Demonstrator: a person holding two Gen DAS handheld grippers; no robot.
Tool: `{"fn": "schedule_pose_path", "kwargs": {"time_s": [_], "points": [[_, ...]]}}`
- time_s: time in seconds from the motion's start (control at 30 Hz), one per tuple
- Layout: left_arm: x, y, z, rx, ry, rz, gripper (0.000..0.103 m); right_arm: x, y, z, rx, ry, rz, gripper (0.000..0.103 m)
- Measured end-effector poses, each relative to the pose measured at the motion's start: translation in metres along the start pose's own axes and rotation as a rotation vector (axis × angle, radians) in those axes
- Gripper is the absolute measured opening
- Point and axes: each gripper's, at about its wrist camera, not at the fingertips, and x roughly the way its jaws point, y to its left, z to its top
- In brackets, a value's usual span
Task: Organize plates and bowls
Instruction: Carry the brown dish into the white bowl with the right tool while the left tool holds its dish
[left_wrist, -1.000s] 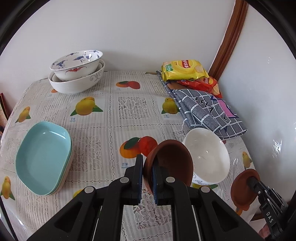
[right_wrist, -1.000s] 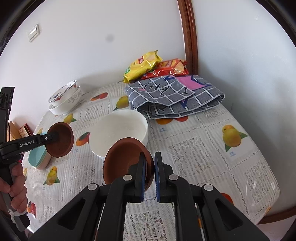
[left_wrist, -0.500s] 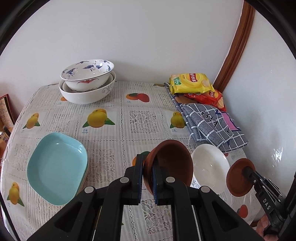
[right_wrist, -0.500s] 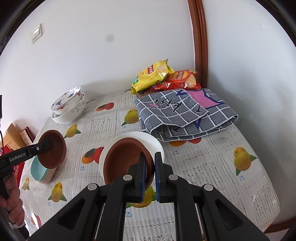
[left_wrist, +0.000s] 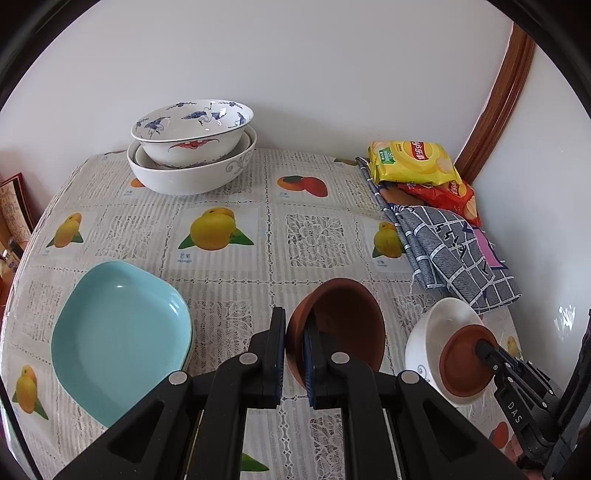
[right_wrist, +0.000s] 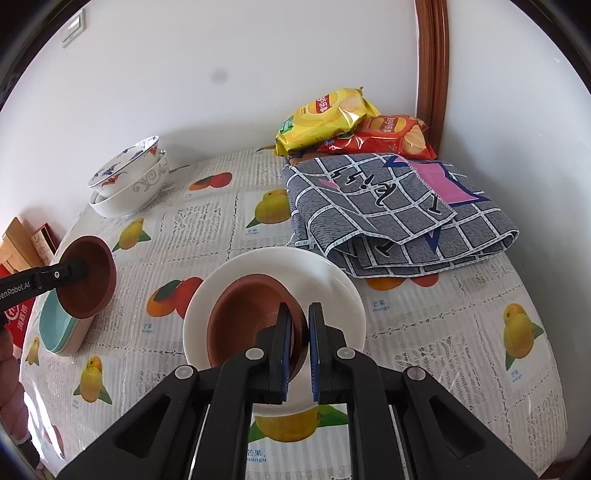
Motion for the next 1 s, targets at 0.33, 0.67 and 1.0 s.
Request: {"fn": "schedule_pose_path", "kwargs": {"time_s": [0.33,0.67,1.0], "points": [[0.009,0.000,0.005,0.003,0.013,-0.002,0.009,0.021,0.007,0.003,-0.023,0.044,-0.009,0.009],[0.015,0.000,0.008,0.000,0.018,-0.007,0.009,0.030,0.012,0.003,-0.057,0.066,-0.041,0.009],[0.026,-0.002,0.007,0.001,0.033,-0.023,0.009,0.041,0.017,0.003,-0.119,0.083,-0.099,0.009]]}}
